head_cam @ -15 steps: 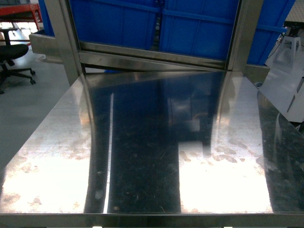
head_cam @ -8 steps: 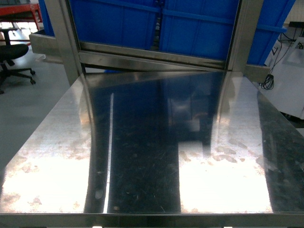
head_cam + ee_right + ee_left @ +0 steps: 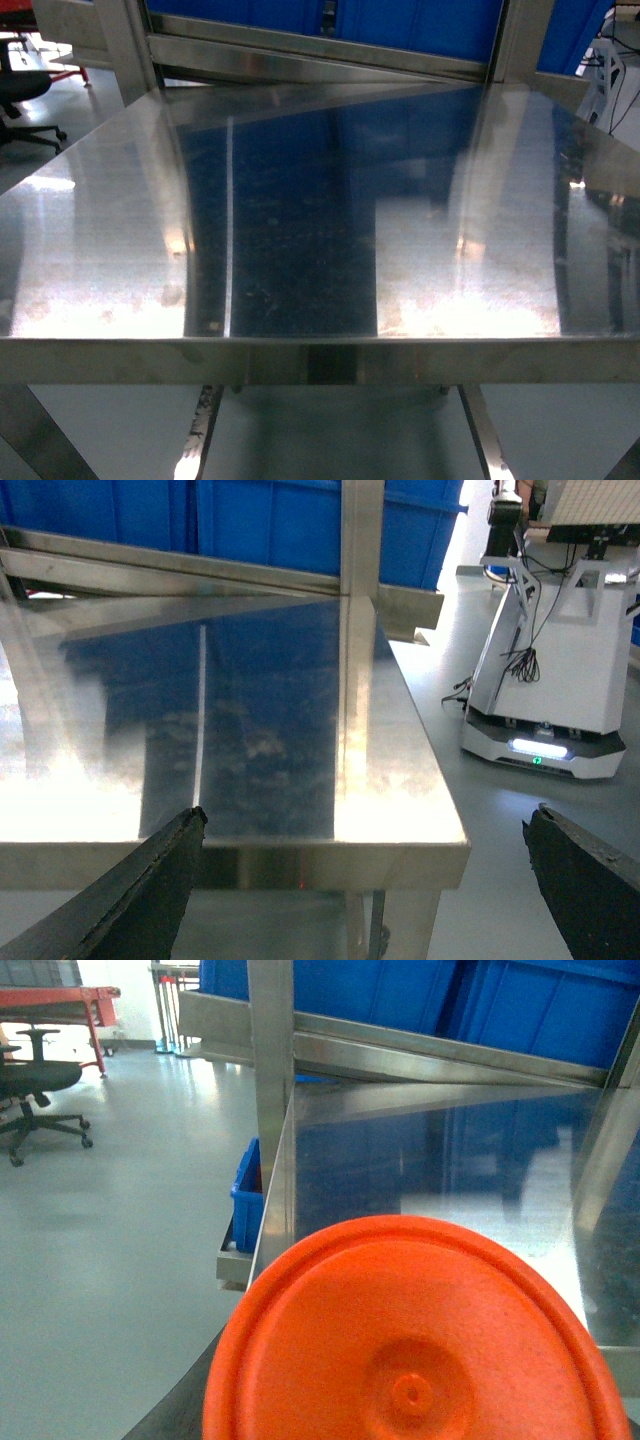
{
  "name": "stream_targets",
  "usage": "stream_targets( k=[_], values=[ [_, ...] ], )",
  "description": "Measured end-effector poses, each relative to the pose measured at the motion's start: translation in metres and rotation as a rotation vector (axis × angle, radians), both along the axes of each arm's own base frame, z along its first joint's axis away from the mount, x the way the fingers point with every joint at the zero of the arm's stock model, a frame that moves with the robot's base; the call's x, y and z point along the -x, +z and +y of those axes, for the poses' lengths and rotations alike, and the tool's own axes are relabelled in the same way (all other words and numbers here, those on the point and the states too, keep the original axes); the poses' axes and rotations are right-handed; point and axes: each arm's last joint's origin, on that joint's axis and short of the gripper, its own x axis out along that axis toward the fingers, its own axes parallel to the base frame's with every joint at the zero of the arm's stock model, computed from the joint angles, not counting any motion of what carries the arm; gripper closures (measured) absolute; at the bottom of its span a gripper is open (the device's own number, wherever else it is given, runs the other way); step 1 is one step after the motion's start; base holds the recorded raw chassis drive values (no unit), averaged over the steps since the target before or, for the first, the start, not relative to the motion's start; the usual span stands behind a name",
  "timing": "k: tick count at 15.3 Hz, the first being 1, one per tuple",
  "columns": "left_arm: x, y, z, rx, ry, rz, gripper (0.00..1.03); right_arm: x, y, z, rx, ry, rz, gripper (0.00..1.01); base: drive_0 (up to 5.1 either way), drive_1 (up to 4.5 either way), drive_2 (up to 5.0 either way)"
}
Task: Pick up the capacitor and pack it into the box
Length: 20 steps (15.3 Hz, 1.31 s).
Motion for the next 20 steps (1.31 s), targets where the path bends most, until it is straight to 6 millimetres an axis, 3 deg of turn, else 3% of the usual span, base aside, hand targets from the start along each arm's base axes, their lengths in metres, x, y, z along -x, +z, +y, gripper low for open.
stream_targets(
  k=[20],
  values=[
    [0.0,-0.0002,0.0,-0.001,-0.001,0.002,0.59,0.0,-0.0001,0.0,0.0,0.0,0.001,0.03,0.0,0.0,0.0]
  ],
)
